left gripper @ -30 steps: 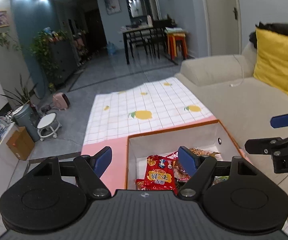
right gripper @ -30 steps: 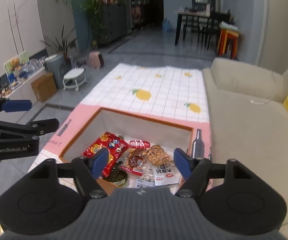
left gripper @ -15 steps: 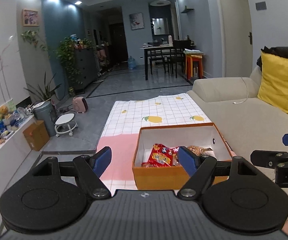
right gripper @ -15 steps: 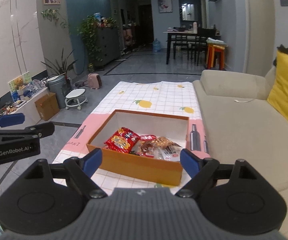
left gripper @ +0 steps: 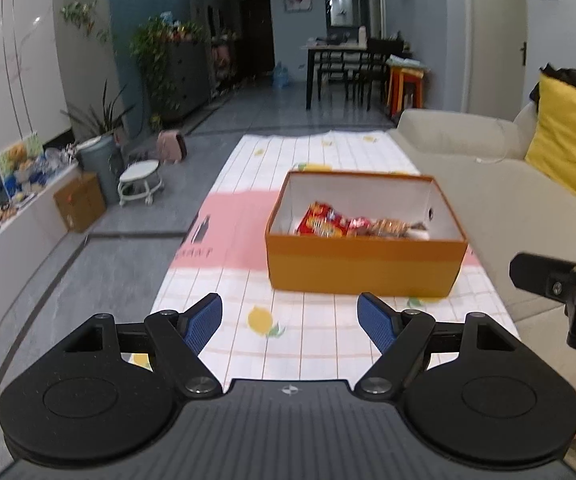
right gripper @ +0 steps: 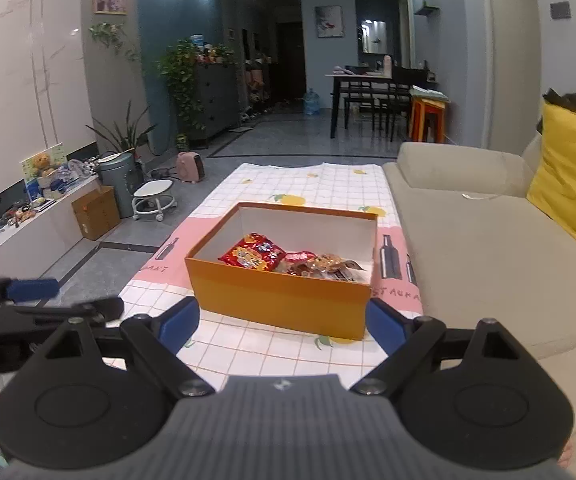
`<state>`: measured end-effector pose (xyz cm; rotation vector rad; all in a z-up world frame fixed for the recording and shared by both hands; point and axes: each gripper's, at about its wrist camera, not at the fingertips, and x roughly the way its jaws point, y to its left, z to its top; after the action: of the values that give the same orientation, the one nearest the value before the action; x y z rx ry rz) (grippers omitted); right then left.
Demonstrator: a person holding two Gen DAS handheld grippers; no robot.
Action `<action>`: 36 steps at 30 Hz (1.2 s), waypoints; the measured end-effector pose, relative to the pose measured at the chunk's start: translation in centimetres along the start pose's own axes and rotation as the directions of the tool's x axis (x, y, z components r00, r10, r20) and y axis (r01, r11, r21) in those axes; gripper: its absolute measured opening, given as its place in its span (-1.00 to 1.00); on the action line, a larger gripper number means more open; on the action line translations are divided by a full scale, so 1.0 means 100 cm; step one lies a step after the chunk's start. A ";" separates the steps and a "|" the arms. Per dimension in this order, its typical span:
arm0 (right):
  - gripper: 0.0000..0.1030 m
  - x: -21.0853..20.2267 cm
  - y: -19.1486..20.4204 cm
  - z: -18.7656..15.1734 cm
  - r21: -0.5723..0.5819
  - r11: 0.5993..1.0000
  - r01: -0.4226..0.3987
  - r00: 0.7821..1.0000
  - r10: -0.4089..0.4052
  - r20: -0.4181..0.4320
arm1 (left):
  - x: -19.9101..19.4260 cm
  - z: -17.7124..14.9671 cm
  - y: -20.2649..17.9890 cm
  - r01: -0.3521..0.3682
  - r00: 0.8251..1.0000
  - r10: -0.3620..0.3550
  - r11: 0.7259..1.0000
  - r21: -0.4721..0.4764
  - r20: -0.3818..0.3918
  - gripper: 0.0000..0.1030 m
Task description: Organize snacks
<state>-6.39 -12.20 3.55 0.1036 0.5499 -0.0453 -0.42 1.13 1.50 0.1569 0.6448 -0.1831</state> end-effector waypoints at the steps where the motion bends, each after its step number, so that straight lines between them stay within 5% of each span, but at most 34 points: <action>1: 0.72 0.002 0.000 -0.001 -0.004 1.000 -0.004 1.000 0.004 0.002 | 0.003 0.000 -0.001 -0.001 1.000 0.001 1.000 0.001 -0.012 0.75; 14: 0.74 0.021 -0.003 -0.015 -0.024 1.000 0.004 0.999 -0.004 -0.041 | 0.013 -0.014 -0.011 0.013 0.997 -0.012 1.000 0.018 -0.078 0.75; 36: 0.74 0.022 0.001 -0.016 -0.029 1.000 0.007 0.999 -0.008 -0.033 | 0.012 -0.015 -0.011 0.010 0.997 -0.008 1.000 0.022 -0.078 0.75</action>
<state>-5.30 -11.95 1.08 0.0739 0.5843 -0.0428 -0.59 0.26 -0.45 0.1830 0.7210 -0.1936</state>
